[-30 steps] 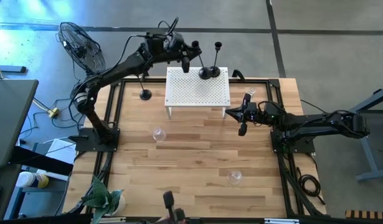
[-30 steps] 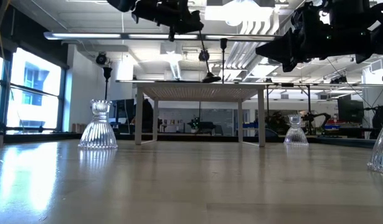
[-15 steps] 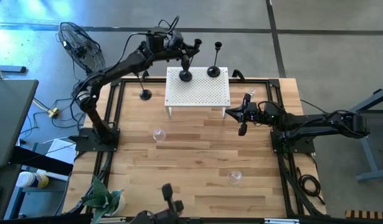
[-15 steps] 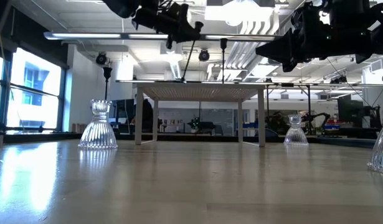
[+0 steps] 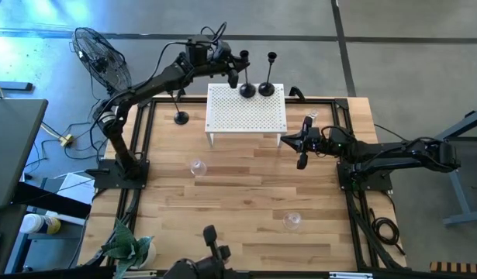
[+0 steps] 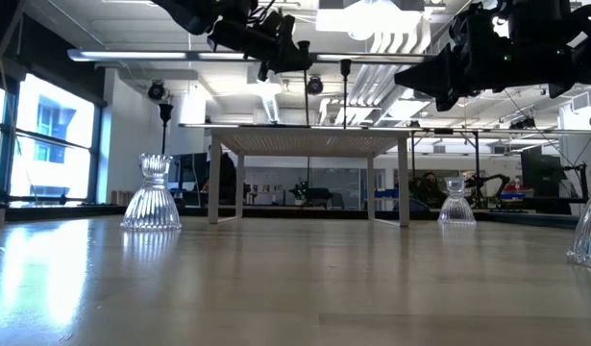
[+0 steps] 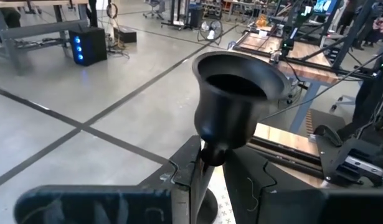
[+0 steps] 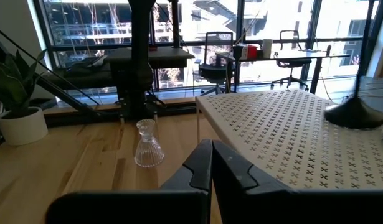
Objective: Pick & Place candle stick holders
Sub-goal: Put the bottom black candle holder on the shelf
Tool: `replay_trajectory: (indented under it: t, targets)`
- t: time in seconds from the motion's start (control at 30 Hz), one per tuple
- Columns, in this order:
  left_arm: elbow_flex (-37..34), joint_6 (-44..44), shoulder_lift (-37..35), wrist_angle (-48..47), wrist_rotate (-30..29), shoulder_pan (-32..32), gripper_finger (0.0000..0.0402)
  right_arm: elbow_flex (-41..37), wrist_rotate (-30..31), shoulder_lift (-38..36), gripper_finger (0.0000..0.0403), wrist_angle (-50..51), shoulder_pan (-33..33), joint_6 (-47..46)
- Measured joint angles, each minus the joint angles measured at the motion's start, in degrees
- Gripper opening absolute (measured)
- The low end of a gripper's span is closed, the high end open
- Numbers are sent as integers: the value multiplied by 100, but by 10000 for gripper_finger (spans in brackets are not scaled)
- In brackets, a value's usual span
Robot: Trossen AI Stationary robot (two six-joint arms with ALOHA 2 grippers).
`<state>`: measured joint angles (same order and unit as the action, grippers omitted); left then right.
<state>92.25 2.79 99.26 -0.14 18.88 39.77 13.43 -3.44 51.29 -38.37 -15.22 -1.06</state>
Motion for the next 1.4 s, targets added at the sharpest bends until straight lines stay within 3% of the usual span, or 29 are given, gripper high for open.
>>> replay_trajectory:
  t: [1.4]
  targets:
    - [67, -230, -4, -91, -436, 35, 59, -2, 0, 0, 1, 0, 2, -39]
